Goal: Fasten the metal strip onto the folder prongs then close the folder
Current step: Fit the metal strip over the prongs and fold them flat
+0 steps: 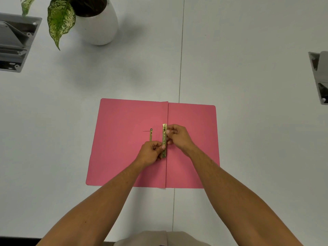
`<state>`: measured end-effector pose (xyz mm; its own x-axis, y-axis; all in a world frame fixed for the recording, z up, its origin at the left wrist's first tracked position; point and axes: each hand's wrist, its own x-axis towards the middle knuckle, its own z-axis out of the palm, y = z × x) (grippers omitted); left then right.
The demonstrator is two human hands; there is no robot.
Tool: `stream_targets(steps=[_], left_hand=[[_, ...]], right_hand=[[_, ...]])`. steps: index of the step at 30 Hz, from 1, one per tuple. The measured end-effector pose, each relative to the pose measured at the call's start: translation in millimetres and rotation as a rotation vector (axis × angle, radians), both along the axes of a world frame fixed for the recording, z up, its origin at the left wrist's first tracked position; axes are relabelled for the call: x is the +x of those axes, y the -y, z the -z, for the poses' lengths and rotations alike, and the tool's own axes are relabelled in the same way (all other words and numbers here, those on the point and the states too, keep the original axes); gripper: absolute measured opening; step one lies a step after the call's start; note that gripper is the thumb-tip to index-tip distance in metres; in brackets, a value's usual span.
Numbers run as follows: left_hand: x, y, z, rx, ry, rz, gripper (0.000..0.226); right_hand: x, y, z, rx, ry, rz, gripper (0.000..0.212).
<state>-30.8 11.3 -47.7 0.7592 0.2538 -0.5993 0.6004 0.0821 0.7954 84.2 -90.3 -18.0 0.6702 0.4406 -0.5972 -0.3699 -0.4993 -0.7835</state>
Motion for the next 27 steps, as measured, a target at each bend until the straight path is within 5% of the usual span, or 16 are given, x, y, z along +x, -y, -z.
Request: stream_targets(steps=[6, 27], left_hand=[[3, -3, 4, 0.049, -0.037, -0.028, 0.004], [16, -4, 7, 0.252, -0.2, 0.137, 0.02]], right_hand=[[-9, 6, 8, -0.061, 0.036, 0.02, 0.024], [-15, 2, 19, -0.273, 0.261, 0.001, 0.018]])
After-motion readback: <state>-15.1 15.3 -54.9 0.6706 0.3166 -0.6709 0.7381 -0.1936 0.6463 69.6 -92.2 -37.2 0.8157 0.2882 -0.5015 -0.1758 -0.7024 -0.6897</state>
